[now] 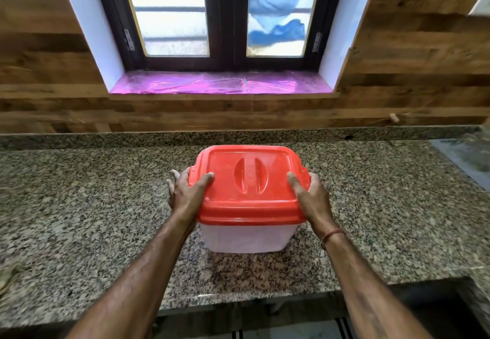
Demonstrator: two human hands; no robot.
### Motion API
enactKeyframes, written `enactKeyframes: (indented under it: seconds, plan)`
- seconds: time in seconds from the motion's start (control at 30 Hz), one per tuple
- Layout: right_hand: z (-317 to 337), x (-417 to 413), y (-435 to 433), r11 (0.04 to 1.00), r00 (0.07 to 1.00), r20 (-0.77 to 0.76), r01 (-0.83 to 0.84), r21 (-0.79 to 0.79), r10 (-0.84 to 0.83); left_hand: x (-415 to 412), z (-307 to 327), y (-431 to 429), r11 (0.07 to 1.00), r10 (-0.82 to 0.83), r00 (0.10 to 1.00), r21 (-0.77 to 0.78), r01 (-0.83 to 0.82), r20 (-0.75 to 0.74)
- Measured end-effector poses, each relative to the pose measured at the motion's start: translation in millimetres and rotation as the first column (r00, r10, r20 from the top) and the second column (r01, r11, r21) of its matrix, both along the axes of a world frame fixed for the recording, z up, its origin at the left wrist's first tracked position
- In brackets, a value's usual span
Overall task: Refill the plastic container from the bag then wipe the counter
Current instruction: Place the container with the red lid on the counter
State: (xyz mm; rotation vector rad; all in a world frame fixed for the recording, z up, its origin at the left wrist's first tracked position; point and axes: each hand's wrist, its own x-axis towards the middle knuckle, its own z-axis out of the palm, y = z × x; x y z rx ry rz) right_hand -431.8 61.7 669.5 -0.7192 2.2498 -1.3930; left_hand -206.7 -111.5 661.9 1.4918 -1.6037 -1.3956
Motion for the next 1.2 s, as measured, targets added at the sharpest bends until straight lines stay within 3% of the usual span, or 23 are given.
enactKeyframes:
  seconds: [0.1, 0.17, 0.3, 0.4, 0.47, 0.53, 0.63, 0.87, 1.03, 1.2]
  plan:
    - [8, -3, 0, 0.997, 0.983, 0.180, -0.031, -0.074, 0.044, 0, 9, 8, 0.999, -0.013, 0.999, -0.030, 0.014, 0.038]
    - [10, -5, 3, 0.995, 0.976, 0.209, -0.045, -0.092, 0.063, -2, 12, 13, 0.999, -0.020, 1.000, -0.026, 0.021, 0.015]
    - [12, 5, 0, 0.992, 0.994, 0.108, -0.014, -0.125, 0.028, -4, 20, 18, 0.994, 0.010, 1.000, -0.106, -0.011, -0.008]
    - [19, 14, -4, 0.977, 0.999, 0.004, 0.035, -0.208, -0.035, -3, 30, 21, 0.990, 0.010, 0.987, -0.136, -0.033, -0.162]
    - [26, 14, -6, 0.962, 0.999, -0.016, 0.042, -0.271, -0.048, -1, 36, 23, 0.980, 0.050, 0.981, -0.178, -0.084, -0.188]
    - [34, 9, -6, 0.937, 0.991, 0.130, 0.030, -0.348, 0.016, -2, 44, 23, 0.962, 0.094, 0.978, -0.234, -0.137, -0.186]
    - [44, -5, -2, 0.893, 0.882, 0.450, 0.082, -0.442, 0.141, -6, 59, 22, 0.949, 0.099, 0.979, -0.280, -0.147, -0.178]
    - [49, -79, 43, 0.849, 0.850, 0.526, 0.257, -0.462, 0.029, -69, 77, 39, 0.976, -0.090, 0.953, -0.215, 0.027, -0.289]
    - [46, -158, 92, 0.808, 0.854, 0.514, 0.357, -0.469, -0.079, -128, 55, 80, 0.938, -0.227, 0.974, -0.272, 0.214, -0.017]
    - [12, -238, 149, 0.772, 0.816, 0.543, 0.472, -0.425, -0.199, -186, 34, 124, 0.865, -0.280, 0.883, -0.300, 0.403, 0.377]
